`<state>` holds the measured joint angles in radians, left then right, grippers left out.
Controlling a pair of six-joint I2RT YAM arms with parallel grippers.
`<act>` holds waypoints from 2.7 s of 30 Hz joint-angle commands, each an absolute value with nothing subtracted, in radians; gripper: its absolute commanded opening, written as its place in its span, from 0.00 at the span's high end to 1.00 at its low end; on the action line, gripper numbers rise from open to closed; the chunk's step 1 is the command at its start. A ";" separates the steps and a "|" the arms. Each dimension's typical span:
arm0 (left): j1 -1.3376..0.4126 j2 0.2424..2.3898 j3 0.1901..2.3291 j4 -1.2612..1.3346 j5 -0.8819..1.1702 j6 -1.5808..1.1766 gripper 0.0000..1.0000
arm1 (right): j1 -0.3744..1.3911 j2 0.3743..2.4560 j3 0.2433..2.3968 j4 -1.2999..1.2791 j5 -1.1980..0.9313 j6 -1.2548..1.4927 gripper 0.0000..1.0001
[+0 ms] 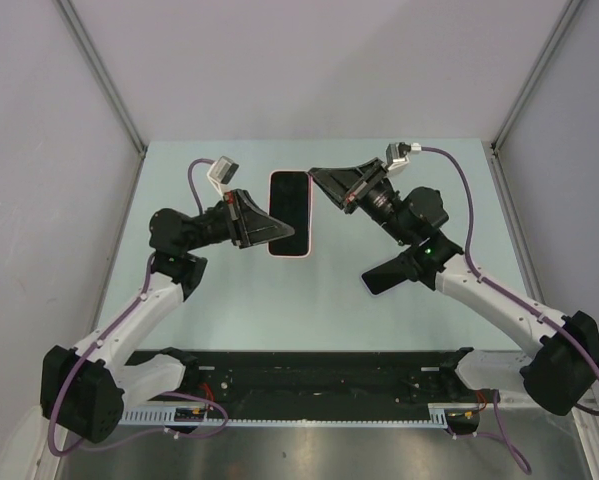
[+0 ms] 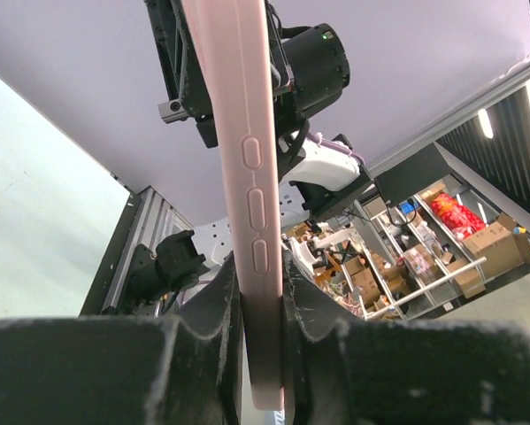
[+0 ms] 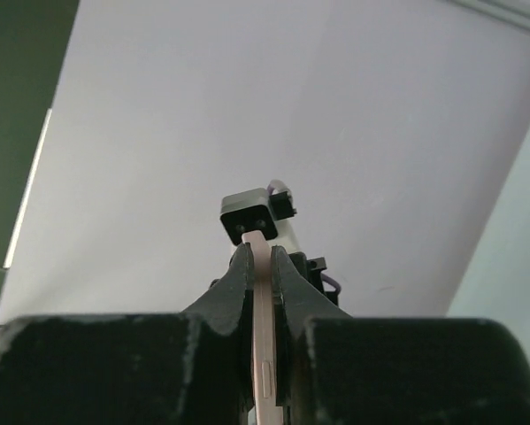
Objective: Take the phone out of the phone case
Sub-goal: Remove the phone case from the phone.
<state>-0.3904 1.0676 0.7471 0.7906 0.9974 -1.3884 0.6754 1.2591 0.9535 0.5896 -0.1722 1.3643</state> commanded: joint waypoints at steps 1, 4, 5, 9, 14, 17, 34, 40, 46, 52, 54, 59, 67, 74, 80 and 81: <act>-0.445 0.979 0.890 1.100 1.092 -1.356 1.00 | 0.742 1.356 0.922 -0.029 -0.160 1.063 1.00; -0.445 0.976 0.899 1.097 1.095 -1.356 1.00 | 0.764 1.373 0.923 -0.098 -0.141 1.016 1.00; -0.445 0.973 0.902 1.097 1.095 -1.356 1.00 | 0.768 1.376 0.923 -0.133 -0.126 1.005 1.00; -0.445 0.966 0.910 1.083 1.097 -1.350 1.00 | 0.782 1.382 0.922 -0.163 -0.120 0.951 1.00; -0.443 0.966 0.910 1.049 1.097 -1.327 1.00 | 0.772 1.370 0.923 -0.068 -0.276 0.876 0.78; -0.443 0.966 0.911 1.020 1.097 -1.304 1.00 | 0.767 1.359 0.923 -0.069 -0.359 0.848 0.64; -0.430 1.144 0.888 1.094 1.150 -1.290 1.00 | 0.810 1.419 0.879 0.071 -0.907 0.767 0.63; -0.405 1.262 0.913 1.197 1.180 -1.338 1.00 | 0.807 1.428 0.833 0.115 -0.928 0.795 0.96; -0.390 1.299 0.936 1.079 1.183 -1.234 1.00 | 0.715 1.364 0.807 0.019 -0.752 0.802 1.00; -0.391 1.269 0.977 0.675 1.128 -0.941 0.72 | 0.635 1.293 0.810 -0.058 -0.488 0.842 1.00; -0.391 1.270 0.995 0.556 1.115 -0.864 0.47 | 0.614 1.275 0.810 -0.106 -0.380 0.865 1.00; -0.379 1.253 1.048 0.285 1.058 -0.701 0.02 | 0.581 1.221 0.810 -0.190 -0.185 0.881 1.00; -0.316 1.253 1.046 0.082 0.912 -0.658 0.00 | 0.545 1.195 0.839 -0.324 -0.054 0.839 1.00; -0.420 1.278 1.048 -0.164 0.692 -0.548 0.00 | 0.600 1.304 0.885 -0.362 0.018 0.838 1.00; -0.540 1.308 1.023 -0.238 0.513 -0.485 0.00 | 0.592 1.408 0.896 -0.279 -0.031 0.871 1.00; -0.558 1.318 1.016 -0.239 0.487 -0.483 0.01 | 0.589 1.431 0.899 -0.279 -0.031 0.880 1.00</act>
